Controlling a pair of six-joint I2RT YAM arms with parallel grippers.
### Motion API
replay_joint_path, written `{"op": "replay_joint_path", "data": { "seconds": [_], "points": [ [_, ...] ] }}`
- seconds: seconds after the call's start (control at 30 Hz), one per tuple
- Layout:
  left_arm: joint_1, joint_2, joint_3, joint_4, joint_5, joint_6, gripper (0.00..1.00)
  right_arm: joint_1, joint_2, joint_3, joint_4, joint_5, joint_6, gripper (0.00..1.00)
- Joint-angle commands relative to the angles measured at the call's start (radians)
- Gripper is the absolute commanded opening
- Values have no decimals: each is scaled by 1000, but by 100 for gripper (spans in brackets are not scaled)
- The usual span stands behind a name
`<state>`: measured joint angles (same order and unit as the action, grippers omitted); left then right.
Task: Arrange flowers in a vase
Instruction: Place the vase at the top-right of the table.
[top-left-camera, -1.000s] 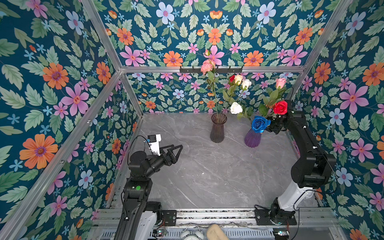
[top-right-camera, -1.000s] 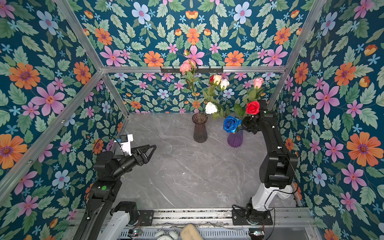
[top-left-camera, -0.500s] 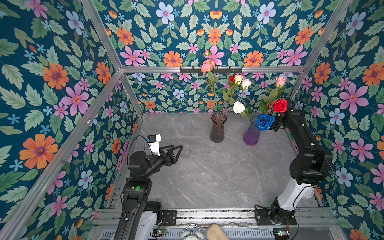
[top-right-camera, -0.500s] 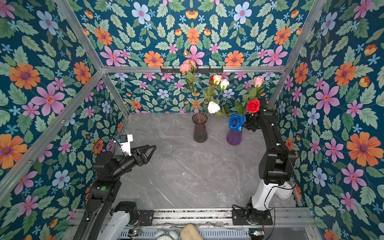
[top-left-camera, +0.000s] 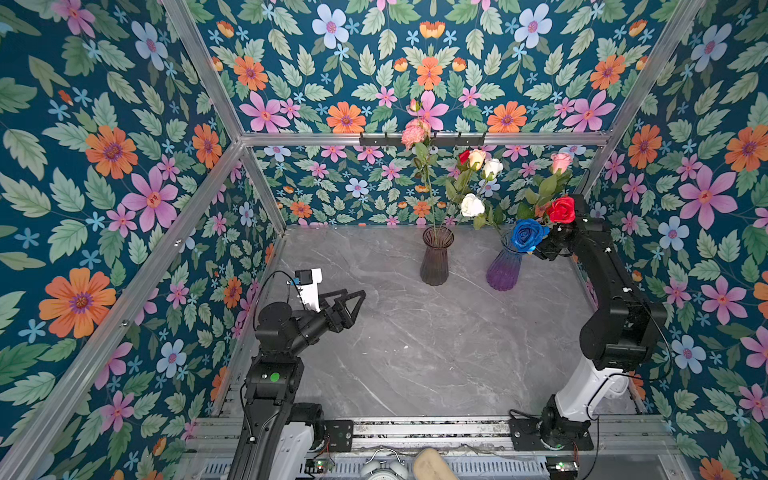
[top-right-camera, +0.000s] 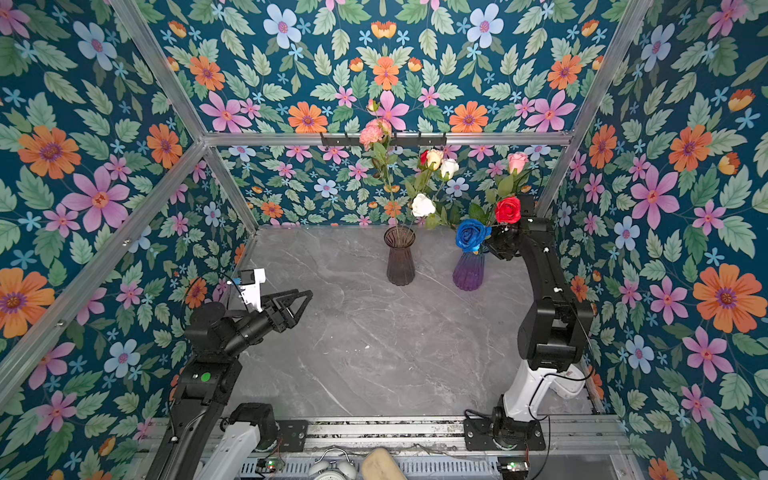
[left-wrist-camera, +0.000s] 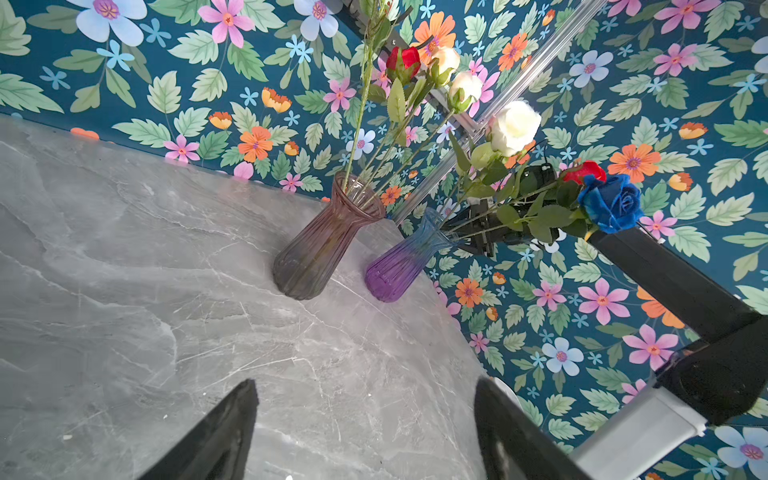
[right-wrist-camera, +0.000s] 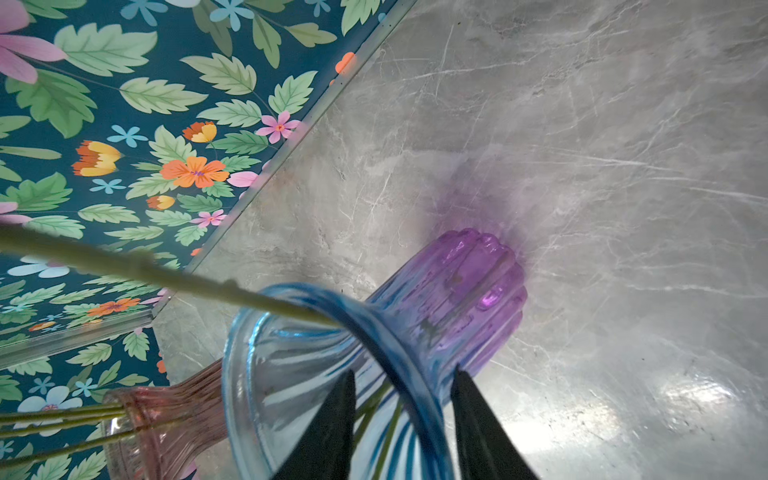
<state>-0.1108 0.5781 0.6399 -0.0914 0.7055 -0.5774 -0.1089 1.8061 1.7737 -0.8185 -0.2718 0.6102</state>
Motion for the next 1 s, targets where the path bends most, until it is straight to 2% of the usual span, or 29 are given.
{"op": "replay_joint_path", "data": {
  "seconds": [0.0, 0.23, 0.6, 0.7, 0.77, 0.97],
  "points": [
    [2, -1, 7, 5, 5, 7, 84, -4, -30, 2, 14, -30, 9, 47],
    [2, -7, 15, -4, 5, 6, 84, -29, -82, -11, 23, -60, 23, 65],
    [2, -19, 20, -10, 5, -3, 84, -76, -184, -60, 33, -79, 28, 66],
    [2, -20, 27, -19, 0, 2, 84, -105, -224, -111, 55, -84, 51, 67],
    [2, -20, 28, -23, -4, 4, 84, -138, -257, -166, 85, -108, 82, 74],
    [2, -21, 37, -36, -9, 7, 86, -238, -387, -323, 157, -127, 143, 76]
  ]
}}
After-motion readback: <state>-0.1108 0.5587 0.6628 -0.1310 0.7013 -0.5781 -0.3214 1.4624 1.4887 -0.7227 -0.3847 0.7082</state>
